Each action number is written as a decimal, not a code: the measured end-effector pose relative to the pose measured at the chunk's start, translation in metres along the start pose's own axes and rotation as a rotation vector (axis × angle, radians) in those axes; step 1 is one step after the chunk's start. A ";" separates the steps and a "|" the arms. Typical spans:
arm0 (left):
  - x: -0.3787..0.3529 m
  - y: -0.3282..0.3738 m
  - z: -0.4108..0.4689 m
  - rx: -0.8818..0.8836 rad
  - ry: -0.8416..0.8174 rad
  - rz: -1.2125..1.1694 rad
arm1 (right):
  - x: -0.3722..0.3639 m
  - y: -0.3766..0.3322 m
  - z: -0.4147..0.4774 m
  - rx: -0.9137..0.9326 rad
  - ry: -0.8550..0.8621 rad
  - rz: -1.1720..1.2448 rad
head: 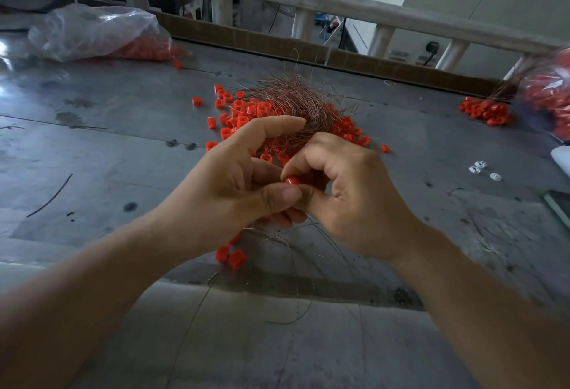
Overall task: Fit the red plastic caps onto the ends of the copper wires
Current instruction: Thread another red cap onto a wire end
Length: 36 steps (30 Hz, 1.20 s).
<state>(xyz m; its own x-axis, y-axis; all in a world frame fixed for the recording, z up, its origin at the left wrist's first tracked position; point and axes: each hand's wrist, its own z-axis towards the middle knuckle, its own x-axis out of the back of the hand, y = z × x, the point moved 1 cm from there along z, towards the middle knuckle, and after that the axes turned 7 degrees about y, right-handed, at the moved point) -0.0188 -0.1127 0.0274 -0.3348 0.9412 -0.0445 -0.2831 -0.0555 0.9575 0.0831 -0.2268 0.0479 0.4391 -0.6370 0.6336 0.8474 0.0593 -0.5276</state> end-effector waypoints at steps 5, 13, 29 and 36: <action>0.000 0.001 0.003 0.009 0.033 -0.019 | -0.001 0.005 0.002 0.013 0.037 0.029; 0.001 0.005 0.004 0.035 0.038 -0.073 | 0.008 0.005 0.004 0.019 0.094 0.107; 0.004 0.008 0.006 0.028 0.114 -0.015 | 0.008 0.006 0.005 0.015 0.030 0.153; 0.007 0.005 0.004 0.069 0.010 -0.039 | 0.004 0.004 0.006 0.113 0.066 -0.042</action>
<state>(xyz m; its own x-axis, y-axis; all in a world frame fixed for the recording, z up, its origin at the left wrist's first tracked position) -0.0187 -0.1053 0.0334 -0.3334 0.9390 -0.0848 -0.2334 0.0049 0.9724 0.0899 -0.2244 0.0519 0.3847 -0.6900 0.6131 0.8946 0.1150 -0.4318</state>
